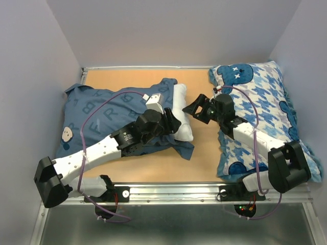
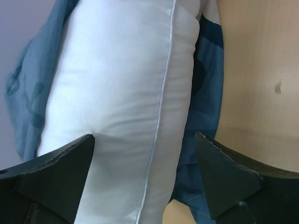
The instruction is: Remove the pillowcase from the pillow
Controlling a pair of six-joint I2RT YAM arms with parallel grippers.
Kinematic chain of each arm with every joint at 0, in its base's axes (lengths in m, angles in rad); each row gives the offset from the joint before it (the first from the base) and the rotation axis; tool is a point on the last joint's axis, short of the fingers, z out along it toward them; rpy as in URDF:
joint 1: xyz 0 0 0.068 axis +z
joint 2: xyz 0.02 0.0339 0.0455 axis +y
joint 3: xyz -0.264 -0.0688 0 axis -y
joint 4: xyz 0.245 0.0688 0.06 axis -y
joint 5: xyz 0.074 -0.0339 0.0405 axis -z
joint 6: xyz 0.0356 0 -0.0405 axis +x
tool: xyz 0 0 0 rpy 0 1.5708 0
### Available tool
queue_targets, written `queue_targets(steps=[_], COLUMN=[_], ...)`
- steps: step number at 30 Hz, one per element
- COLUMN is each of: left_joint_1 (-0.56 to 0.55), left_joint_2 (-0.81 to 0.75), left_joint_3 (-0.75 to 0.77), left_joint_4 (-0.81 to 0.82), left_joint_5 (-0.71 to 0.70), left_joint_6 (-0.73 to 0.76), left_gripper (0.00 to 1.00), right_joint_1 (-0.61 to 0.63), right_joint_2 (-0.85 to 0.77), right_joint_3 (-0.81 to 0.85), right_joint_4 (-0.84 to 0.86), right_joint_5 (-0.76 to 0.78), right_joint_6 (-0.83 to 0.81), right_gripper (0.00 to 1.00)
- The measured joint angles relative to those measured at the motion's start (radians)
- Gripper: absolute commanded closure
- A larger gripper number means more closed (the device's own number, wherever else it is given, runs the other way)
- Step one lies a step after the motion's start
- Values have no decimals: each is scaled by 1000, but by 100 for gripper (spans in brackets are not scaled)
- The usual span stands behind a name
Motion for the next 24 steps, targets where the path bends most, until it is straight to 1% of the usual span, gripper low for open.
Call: queue_targets(steps=[5, 6, 8, 9, 11, 14, 17, 19, 20, 21, 23, 24], left_joint_1=[-16, -17, -18, -18, -17, -8, 13, 42, 56, 78, 109, 123], left_joint_2=[-34, -41, -42, -31, 16, 116, 208, 254, 266, 273, 272, 268], left_joint_3=[100, 129, 180, 216, 290, 374, 381, 370, 359, 343, 315, 298], left_joint_4=[-80, -97, -129, -161, -205, -254, -288, -303, -307, -312, -316, -305], left_joint_5=[-50, -64, -98, -126, -182, -250, -265, -262, -261, -261, -261, -261], left_joint_6=[25, 32, 47, 61, 95, 147, 200, 224, 232, 238, 247, 243], left_gripper=[41, 37, 33, 30, 28, 28, 28, 33, 38, 52, 70, 86], right_joint_1=[2, 4, 6, 6, 6, 7, 17, 21, 26, 26, 29, 31], right_joint_2=[-49, -53, -60, -62, -62, -56, -42, -35, -28, -19, 3, 14], right_joint_3=[-14, -15, -20, -26, -33, -40, -40, -40, -40, -40, -40, -40], right_joint_4=[23, 29, 42, 51, 68, 104, 136, 153, 163, 169, 181, 188], right_joint_5=[-8, -10, -16, -23, -47, -92, -127, -144, -155, -162, -172, -175], right_joint_6=[4, 4, 8, 8, 12, 18, 19, 18, 18, 18, 18, 17], right_gripper=[6, 6, 6, 6, 5, 0, 0, 0, 0, 0, 0, 0])
